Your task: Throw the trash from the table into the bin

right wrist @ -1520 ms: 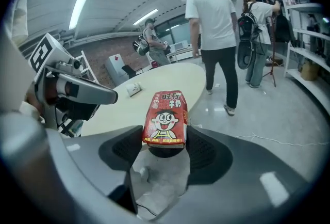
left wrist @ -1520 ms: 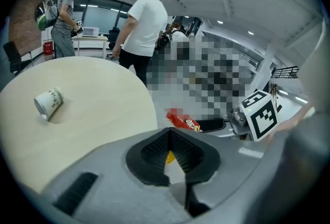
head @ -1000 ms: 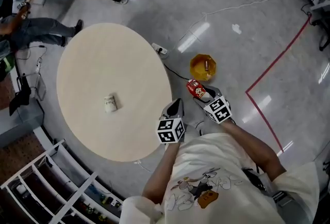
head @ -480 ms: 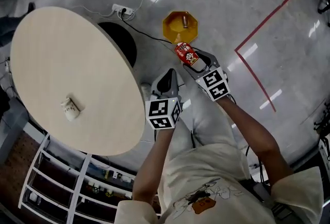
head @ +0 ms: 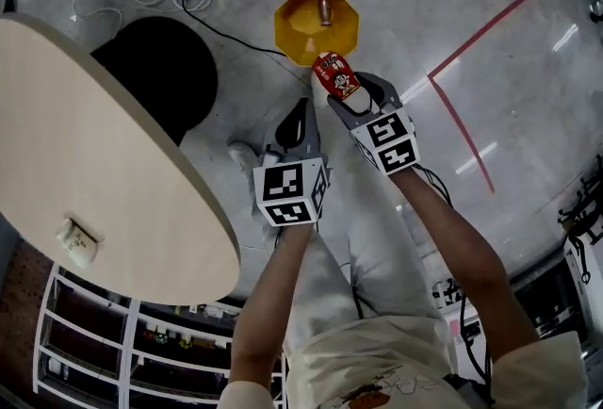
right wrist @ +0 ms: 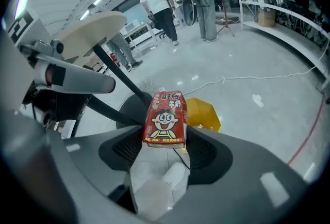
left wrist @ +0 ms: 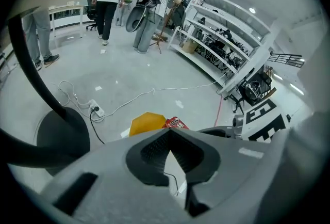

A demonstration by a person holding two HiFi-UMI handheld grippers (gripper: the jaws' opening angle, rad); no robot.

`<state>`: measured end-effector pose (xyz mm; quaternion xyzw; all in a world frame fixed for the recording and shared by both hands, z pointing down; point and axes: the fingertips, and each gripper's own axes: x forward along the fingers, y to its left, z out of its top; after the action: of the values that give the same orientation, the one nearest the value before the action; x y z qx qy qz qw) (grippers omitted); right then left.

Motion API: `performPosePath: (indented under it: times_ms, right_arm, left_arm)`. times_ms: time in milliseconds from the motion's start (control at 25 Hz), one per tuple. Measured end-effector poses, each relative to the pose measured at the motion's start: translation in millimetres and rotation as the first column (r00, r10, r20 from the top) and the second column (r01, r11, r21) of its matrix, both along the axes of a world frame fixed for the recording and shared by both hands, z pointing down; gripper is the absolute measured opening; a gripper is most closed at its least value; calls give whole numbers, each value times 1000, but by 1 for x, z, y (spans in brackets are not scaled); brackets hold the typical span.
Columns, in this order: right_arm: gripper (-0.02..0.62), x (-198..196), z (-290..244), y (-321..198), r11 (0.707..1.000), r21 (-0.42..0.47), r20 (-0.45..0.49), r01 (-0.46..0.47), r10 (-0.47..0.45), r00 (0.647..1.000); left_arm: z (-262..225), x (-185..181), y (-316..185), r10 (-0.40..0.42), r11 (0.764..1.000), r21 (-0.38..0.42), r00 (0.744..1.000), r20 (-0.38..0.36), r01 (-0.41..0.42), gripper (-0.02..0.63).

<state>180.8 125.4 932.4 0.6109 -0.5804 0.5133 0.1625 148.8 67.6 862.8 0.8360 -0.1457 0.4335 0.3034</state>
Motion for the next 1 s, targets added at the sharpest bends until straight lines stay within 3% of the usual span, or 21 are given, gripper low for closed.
performPosePath:
  times_ms: [240, 480, 760, 1000]
  right_arm:
    - [275, -1, 70, -7, 999, -32, 7, -9, 9, 1000]
    - [275, 2, 124, -15, 997, -75, 4, -20, 20, 1000]
    - [275, 18, 175, -27, 994, -106, -16, -2, 0, 1000]
    - [277, 29, 210, -30, 991, -134, -20, 28, -31, 999]
  left_arm:
    - [83, 9, -4, -11, 1000, -3, 1000, 29, 11, 6]
    - [151, 1, -23, -73, 997, 11, 994, 76, 72, 6]
    - [211, 4, -33, -60, 998, 12, 992, 112, 59, 6]
    - [248, 13, -24, -41, 999, -31, 993, 108, 45, 6]
